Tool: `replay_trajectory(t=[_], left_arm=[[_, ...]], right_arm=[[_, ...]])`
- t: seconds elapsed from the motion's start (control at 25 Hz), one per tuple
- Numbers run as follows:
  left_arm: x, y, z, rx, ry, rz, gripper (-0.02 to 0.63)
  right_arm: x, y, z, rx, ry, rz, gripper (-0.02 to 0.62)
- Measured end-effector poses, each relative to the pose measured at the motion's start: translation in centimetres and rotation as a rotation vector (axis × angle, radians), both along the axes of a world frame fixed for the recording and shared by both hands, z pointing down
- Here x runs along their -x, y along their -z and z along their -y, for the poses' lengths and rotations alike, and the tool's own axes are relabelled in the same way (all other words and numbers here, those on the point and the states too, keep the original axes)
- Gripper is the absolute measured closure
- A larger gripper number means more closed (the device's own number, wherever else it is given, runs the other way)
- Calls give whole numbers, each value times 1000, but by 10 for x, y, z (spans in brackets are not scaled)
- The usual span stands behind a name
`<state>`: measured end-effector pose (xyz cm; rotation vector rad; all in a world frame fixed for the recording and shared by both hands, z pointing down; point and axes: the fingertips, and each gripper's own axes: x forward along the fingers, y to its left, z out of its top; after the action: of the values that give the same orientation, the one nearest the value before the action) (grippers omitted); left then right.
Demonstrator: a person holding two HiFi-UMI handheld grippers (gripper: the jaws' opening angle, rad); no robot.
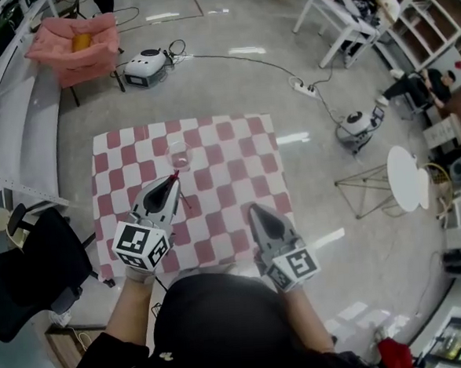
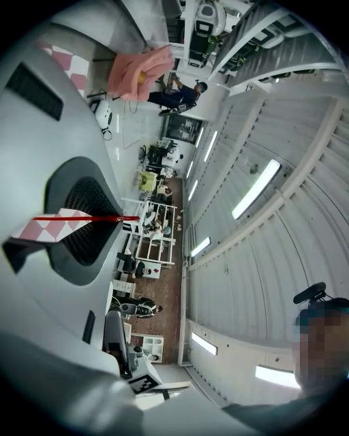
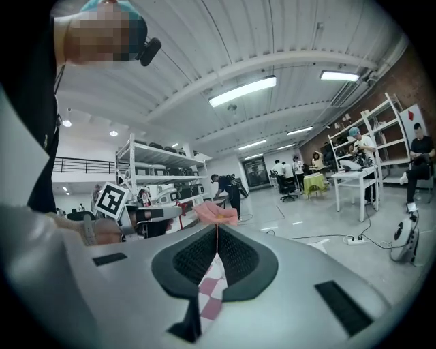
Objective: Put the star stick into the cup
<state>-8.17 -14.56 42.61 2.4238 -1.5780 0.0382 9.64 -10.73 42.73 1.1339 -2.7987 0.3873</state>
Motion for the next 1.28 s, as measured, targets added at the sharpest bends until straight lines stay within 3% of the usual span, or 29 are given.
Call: replay_trajectory(t=[0.72, 1.28], left_arm=[[47, 10, 116, -52, -50, -55, 551], [64, -59, 161, 33, -46, -61, 551]], right_arm=[[0, -18, 37, 68, -191, -70, 575], [6, -40, 53, 142, -276, -117, 575]])
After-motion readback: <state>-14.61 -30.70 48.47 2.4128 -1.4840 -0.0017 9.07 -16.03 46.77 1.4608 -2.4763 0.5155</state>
